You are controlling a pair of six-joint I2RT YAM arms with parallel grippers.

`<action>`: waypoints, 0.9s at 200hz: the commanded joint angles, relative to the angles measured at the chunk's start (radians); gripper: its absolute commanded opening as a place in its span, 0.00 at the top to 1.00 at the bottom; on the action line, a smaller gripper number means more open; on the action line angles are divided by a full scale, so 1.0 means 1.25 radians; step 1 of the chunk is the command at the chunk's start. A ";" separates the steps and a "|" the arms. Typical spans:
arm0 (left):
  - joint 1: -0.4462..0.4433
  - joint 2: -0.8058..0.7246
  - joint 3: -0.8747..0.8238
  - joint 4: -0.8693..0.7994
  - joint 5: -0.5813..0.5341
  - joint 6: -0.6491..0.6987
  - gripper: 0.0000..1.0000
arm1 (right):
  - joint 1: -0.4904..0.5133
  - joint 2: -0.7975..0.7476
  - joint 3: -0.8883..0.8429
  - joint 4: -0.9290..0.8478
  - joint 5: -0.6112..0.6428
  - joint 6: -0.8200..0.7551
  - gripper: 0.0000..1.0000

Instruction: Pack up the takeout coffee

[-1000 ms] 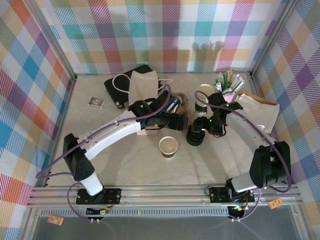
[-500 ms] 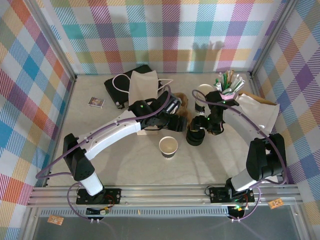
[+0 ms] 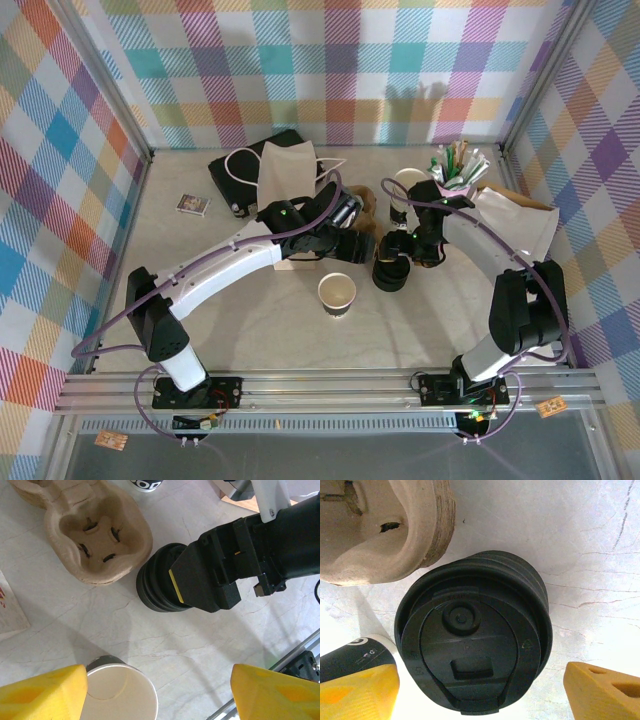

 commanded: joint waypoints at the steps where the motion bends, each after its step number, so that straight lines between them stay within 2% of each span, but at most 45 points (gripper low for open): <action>1: -0.007 0.001 0.004 -0.007 0.015 -0.011 0.25 | 0.001 0.009 0.022 -0.013 -0.010 -0.016 0.15; 124: -0.007 -0.001 -0.004 -0.016 0.013 -0.016 0.23 | 0.021 0.045 0.040 -0.021 0.001 -0.027 0.16; 180: -0.007 -0.006 -0.009 -0.009 0.004 -0.029 0.22 | 0.034 0.058 0.038 -0.024 0.035 -0.022 0.18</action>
